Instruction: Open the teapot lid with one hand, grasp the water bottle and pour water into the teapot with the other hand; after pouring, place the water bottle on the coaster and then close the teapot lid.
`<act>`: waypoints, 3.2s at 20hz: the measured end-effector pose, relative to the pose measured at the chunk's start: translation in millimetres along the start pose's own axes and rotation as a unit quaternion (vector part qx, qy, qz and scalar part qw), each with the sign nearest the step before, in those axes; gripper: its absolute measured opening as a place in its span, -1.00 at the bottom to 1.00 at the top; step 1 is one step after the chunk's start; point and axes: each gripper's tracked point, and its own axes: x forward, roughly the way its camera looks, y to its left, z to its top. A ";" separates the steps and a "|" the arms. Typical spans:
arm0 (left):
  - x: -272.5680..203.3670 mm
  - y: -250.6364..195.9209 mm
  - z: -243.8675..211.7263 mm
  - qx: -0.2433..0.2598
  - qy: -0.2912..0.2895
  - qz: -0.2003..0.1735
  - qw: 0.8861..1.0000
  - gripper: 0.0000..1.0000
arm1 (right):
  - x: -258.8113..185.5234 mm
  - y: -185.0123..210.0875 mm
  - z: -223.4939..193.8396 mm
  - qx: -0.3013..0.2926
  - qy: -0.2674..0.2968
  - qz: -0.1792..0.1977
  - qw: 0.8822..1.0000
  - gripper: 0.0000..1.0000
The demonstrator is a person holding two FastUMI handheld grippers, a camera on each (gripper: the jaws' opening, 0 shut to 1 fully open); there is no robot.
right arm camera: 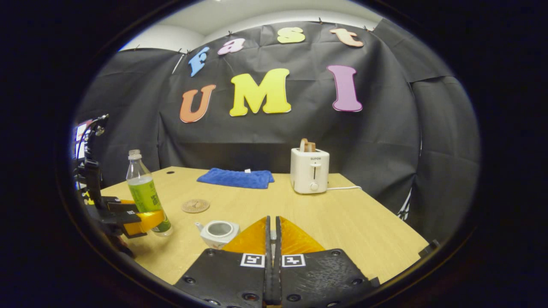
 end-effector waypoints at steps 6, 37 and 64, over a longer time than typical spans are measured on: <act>-8.9 5.8 17.0 0.058 -0.003 0.027 0.998 0.53 | -4.2 -14.1 2.3 0.006 -0.003 -0.003 1.000 -1.00; -6.8 14.5 45.4 0.650 0.099 0.117 0.744 0.42 | -11.7 -69.6 -17.1 0.026 -0.002 0.003 1.000 -1.00; 6.9 -11.0 78.5 0.793 0.113 0.123 0.586 0.47 | -17.3 -81.3 -22.6 0.028 -0.003 0.003 1.000 -1.00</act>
